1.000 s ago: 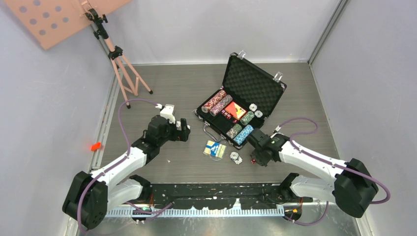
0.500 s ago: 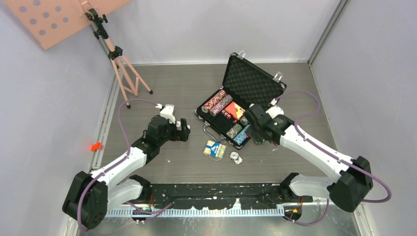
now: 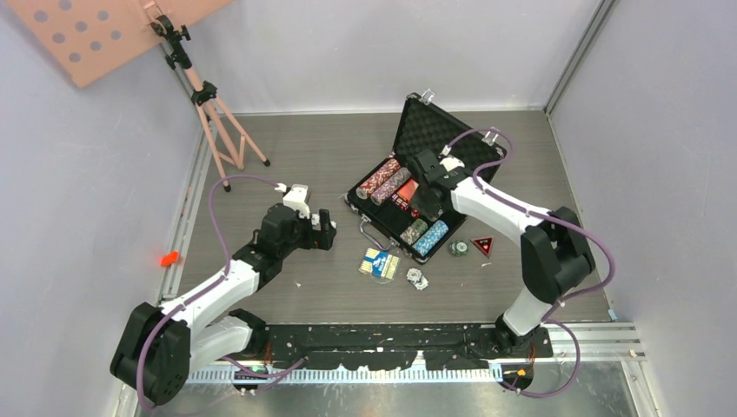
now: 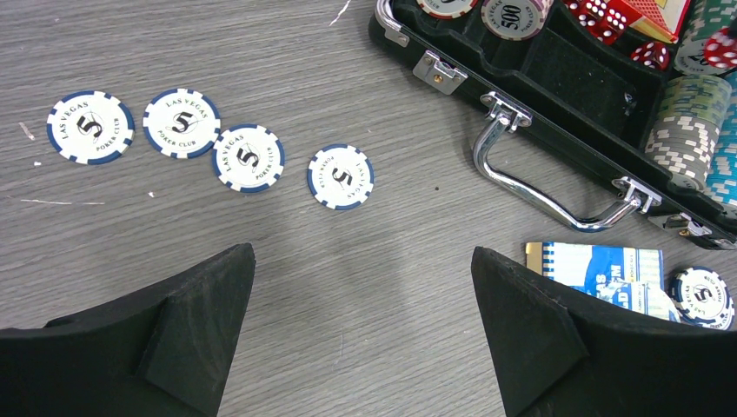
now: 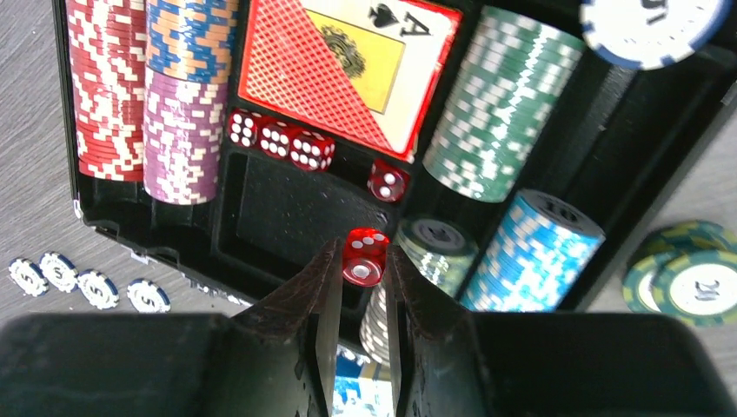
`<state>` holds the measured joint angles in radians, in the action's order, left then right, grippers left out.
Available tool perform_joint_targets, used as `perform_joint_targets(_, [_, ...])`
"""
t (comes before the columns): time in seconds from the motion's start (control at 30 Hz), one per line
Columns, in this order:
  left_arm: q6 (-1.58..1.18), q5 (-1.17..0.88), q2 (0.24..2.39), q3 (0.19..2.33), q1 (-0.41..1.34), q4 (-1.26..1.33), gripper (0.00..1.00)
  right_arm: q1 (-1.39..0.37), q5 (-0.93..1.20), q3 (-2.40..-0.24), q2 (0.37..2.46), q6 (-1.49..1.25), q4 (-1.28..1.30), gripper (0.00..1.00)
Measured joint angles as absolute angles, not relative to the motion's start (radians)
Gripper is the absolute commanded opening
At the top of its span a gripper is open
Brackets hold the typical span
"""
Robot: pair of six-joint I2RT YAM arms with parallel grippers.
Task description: Pack up texas hold em set
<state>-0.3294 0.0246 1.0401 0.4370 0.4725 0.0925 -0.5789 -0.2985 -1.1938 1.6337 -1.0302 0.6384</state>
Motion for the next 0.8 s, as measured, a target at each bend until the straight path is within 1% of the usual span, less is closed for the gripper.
perform_joint_targets(0.4, [-0.33, 0.024, 1.04, 0.437, 0.472, 0.093, 1.0, -0.538, -0.267, -1.292, 1.803, -0.952, 0.574, 0.17])
perform_joint_targets(0.8, [-0.33, 0.024, 1.04, 0.437, 0.472, 0.093, 1.0, -0.521, -0.25, -1.304, 1.843, -0.941, 0.564, 0.16])
